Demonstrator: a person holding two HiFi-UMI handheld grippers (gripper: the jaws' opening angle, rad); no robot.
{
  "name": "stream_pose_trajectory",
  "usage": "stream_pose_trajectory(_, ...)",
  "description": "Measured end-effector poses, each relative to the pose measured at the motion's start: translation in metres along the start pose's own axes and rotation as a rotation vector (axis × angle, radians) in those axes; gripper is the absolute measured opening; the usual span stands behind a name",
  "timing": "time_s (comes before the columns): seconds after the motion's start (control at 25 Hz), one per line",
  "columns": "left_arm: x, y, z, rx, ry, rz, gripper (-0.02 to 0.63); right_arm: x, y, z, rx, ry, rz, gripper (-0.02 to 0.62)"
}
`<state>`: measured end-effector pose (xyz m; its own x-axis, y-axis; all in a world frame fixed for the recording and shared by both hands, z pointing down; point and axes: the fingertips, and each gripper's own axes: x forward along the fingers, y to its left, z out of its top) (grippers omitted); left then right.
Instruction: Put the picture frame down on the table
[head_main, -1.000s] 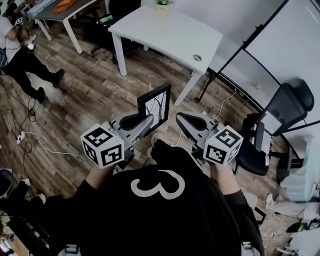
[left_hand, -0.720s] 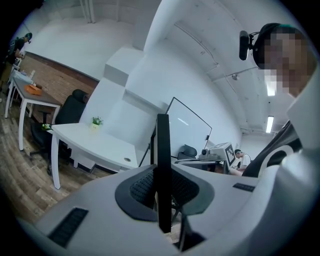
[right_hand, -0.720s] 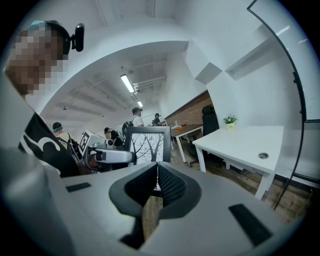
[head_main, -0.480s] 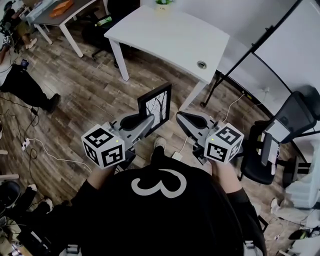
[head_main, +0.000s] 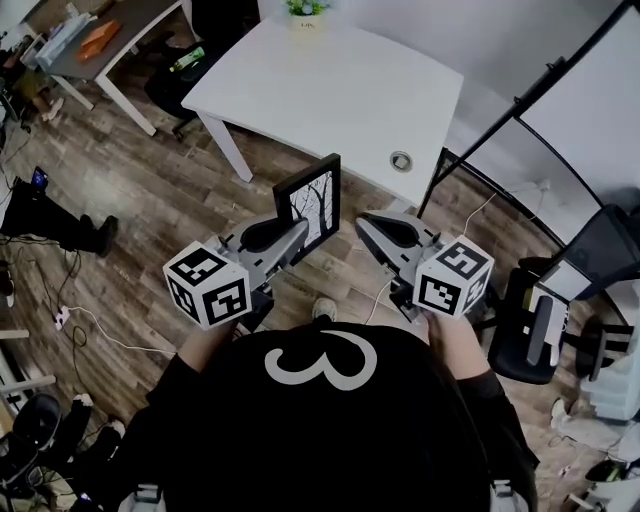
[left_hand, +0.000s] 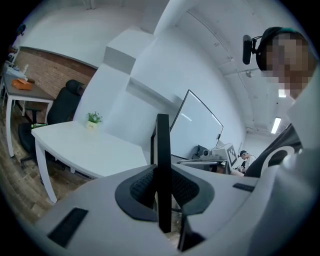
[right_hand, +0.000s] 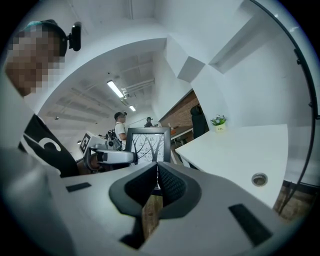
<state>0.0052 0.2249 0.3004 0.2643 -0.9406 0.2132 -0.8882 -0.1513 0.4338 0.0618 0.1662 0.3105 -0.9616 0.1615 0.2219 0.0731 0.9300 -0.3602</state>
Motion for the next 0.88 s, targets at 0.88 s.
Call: stream_pose_trajectory(0.88,0.101,0.067,0.038,-0.029,0.103,-0.085,0.063,0.014,-0.110,0.028,0.095,-0.063,-0.127,0.023)
